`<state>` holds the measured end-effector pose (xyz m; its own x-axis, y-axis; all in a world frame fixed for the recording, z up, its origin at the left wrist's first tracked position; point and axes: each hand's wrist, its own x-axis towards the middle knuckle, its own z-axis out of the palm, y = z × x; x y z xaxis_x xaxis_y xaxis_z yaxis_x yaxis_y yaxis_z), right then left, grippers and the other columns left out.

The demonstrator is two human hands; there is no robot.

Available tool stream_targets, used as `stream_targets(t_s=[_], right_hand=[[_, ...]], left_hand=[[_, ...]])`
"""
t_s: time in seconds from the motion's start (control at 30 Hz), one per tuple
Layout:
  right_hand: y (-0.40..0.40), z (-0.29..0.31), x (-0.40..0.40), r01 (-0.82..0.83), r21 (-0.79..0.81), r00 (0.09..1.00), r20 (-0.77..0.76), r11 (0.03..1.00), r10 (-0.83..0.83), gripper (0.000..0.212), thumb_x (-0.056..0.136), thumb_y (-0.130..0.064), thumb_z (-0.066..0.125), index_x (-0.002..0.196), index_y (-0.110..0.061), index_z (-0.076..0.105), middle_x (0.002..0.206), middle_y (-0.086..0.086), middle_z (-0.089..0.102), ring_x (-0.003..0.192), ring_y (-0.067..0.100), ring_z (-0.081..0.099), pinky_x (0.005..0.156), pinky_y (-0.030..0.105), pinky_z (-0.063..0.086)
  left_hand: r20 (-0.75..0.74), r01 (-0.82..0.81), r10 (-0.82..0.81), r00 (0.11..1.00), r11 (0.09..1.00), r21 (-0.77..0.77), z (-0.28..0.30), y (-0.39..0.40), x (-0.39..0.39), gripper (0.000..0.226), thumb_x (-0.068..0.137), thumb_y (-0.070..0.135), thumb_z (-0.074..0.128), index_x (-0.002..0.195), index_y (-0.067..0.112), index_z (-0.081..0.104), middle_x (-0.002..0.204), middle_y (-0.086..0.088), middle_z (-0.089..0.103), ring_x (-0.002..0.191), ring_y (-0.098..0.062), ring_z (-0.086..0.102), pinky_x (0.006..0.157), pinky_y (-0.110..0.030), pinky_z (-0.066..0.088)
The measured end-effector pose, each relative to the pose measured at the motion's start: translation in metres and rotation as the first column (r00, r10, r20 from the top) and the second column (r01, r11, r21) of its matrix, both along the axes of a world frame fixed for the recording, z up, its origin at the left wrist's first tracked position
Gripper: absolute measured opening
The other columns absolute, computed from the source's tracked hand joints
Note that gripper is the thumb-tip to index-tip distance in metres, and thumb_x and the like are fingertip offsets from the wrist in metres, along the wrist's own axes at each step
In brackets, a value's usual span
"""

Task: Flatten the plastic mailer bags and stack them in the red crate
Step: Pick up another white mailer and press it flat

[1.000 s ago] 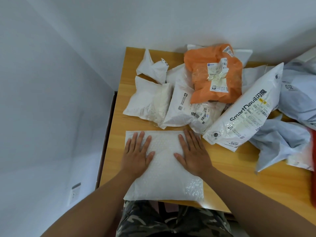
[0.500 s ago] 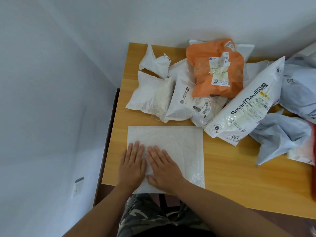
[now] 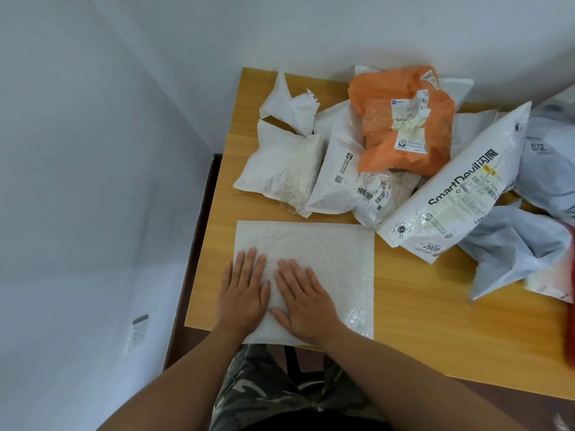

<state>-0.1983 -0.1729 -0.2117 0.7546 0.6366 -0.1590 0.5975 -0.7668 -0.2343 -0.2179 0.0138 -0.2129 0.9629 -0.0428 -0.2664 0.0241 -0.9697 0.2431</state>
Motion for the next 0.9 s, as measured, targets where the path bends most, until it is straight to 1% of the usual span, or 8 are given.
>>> stream_targets(t_s=[0.13,0.33,0.43,0.53,0.63,0.7,0.77,0.9], right_hand=[[-0.029,-0.005,-0.002,0.053,-0.008,0.998,0.015,0.999,-0.053,0.074,0.098,-0.058,0.039,0.155,-0.01,0.032,0.164,0.012,0.02,0.152,0.03,0.016,0.119,0.051,0.02],[-0.031,-0.003,0.0,0.066,0.038,0.997,-0.028,0.997,-0.065,0.073,0.099,-0.056,0.037,0.156,-0.01,0.028,0.165,0.011,0.018,0.153,0.028,0.014,0.119,0.051,0.021],[-0.044,0.002,-0.001,0.148,0.063,0.989,-0.011,0.987,-0.147,0.072,0.099,-0.053,0.037,0.155,-0.009,0.028,0.164,0.013,0.02,0.152,0.03,0.015,0.12,0.051,0.019],[-0.073,0.0,-0.002,0.244,0.038,0.969,0.014,0.969,-0.245,0.071,0.101,-0.052,0.034,0.156,-0.008,0.023,0.163,0.016,0.02,0.152,0.031,0.016,0.121,0.05,0.018],[-0.092,-0.007,-0.004,0.245,-0.003,0.969,0.011,0.97,-0.245,0.07,0.103,-0.053,0.027,0.156,-0.008,0.021,0.164,0.015,0.019,0.152,0.031,0.017,0.12,0.048,0.022],[-0.089,-0.006,-0.004,0.248,0.003,0.968,0.025,0.969,-0.248,0.069,0.101,-0.049,0.031,0.155,-0.005,0.025,0.163,0.017,0.019,0.151,0.032,0.018,0.121,0.048,0.02],[-0.074,0.0,-0.006,0.185,0.055,0.98,0.063,0.981,-0.188,0.068,0.098,-0.043,0.038,0.153,-0.002,0.03,0.162,0.018,0.022,0.15,0.034,0.021,0.121,0.049,0.019],[-0.021,0.005,-0.029,-0.143,0.119,0.989,0.064,0.983,0.136,0.066,0.096,-0.042,0.041,0.149,-0.003,0.036,0.16,0.015,0.029,0.15,0.031,0.023,0.121,0.046,0.021]], left_hand=[[0.005,-0.007,0.007,1.0,1.0,-0.012,0.001,-0.001,0.0,0.06,0.102,0.04,0.026,0.155,0.014,0.022,0.163,-0.01,0.018,0.152,-0.025,0.008,0.124,-0.039,-0.001],[-0.009,-0.004,0.004,1.0,1.0,0.017,0.003,-0.002,0.0,0.06,0.102,0.041,0.024,0.156,0.015,0.019,0.164,-0.009,0.016,0.152,-0.024,0.006,0.123,-0.039,-0.004],[-0.006,-0.006,0.006,1.0,1.0,0.026,0.003,-0.002,0.0,0.06,0.102,0.041,0.024,0.156,0.015,0.019,0.164,-0.009,0.017,0.152,-0.024,0.005,0.123,-0.04,-0.005],[0.012,-0.004,0.004,1.0,1.0,0.028,0.002,-0.003,0.0,0.061,0.102,0.042,0.023,0.157,0.016,0.017,0.164,-0.009,0.014,0.153,-0.024,0.002,0.123,-0.041,-0.003],[0.015,-0.003,0.003,1.0,1.0,0.019,0.001,-0.003,0.0,0.061,0.102,0.042,0.022,0.157,0.016,0.015,0.165,-0.008,0.012,0.153,-0.024,0.002,0.123,-0.042,-0.001],[0.02,-0.004,0.003,1.0,1.0,0.013,0.001,-0.003,0.001,0.06,0.102,0.042,0.023,0.157,0.016,0.016,0.165,-0.008,0.013,0.153,-0.024,0.003,0.123,-0.042,-0.002],[0.021,-0.008,0.008,1.0,1.0,0.001,0.001,-0.003,0.001,0.06,0.102,0.042,0.023,0.156,0.016,0.018,0.164,-0.008,0.015,0.153,-0.024,0.005,0.123,-0.041,-0.002],[0.039,-0.009,0.009,0.999,1.0,-0.013,-0.001,-0.002,0.001,0.059,0.104,0.043,0.017,0.155,0.014,0.022,0.163,-0.01,0.018,0.152,-0.025,0.008,0.124,-0.042,-0.001]])
